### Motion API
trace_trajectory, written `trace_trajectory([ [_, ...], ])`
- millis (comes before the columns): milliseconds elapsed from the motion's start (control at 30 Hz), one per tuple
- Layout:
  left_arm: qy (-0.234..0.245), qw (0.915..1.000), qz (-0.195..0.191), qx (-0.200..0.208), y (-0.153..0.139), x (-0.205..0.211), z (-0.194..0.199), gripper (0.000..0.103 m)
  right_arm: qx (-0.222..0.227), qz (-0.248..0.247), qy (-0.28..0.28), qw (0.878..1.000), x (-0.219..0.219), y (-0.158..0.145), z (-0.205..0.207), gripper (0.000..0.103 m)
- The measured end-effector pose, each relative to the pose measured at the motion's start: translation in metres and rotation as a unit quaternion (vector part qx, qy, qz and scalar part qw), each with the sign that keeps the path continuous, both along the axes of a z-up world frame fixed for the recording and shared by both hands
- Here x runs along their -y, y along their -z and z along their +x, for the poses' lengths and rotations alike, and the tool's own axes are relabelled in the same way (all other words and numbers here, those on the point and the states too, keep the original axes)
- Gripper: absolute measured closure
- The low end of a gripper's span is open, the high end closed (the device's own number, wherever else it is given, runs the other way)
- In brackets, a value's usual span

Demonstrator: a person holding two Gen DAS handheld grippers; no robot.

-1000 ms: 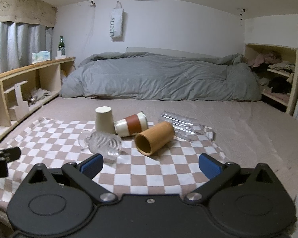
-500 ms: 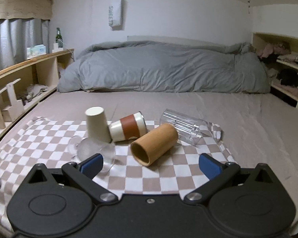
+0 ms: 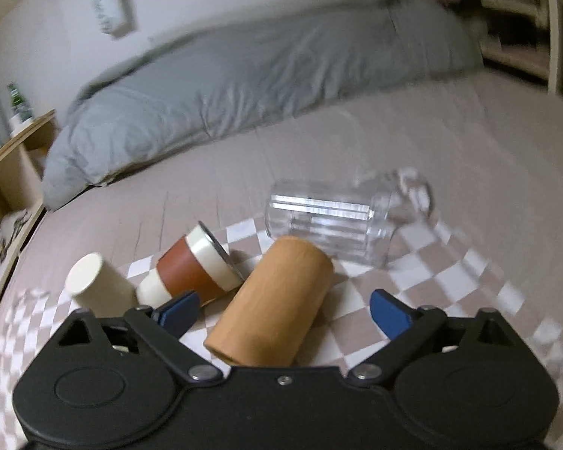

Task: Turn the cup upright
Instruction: 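Move the right gripper to the tan wooden cup and close on it, then lift the tan wooden cup with the right gripper and swing it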

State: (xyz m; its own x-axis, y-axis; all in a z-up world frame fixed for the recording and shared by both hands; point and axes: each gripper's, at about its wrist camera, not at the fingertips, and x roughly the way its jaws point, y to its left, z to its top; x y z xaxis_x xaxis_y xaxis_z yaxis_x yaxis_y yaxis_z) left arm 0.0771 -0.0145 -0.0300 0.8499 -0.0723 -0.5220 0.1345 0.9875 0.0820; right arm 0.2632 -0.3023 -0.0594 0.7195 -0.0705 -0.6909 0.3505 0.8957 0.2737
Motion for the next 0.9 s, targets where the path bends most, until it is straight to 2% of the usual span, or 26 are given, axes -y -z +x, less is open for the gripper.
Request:
trace_trajectory([
  [167, -0.005, 0.9999, -0.004, -0.013, 0.007, -0.004, 0.015, 0.0, -0.045, 0.088, 0.024, 0.995, 0.01, 0.031, 0.028, 0.016],
  [300, -0.004, 0.9998, -0.004, -0.018, 0.01, -0.005, 0.02, 0.0, -0.067, 0.15, 0.036, 0.986, 0.014, 0.05, 0.041, 0.019],
  [467, -0.003, 0.9998, -0.004, -0.018, 0.01, -0.005, 0.021, 0.0, -0.072, 0.198, 0.041, 0.977, 0.017, 0.065, 0.045, 0.027],
  [633, -0.005, 0.9999, -0.005, -0.011, 0.007, -0.004, 0.017, 0.0, -0.086, 0.181, -0.006, 0.98, 0.009, 0.058, 0.035, 0.028],
  [900, -0.008, 1.0, -0.004, -0.001, 0.002, -0.004, 0.005, 0.0, -0.106, 0.149, -0.094, 0.979, -0.009, 0.042, -0.016, 0.029],
])
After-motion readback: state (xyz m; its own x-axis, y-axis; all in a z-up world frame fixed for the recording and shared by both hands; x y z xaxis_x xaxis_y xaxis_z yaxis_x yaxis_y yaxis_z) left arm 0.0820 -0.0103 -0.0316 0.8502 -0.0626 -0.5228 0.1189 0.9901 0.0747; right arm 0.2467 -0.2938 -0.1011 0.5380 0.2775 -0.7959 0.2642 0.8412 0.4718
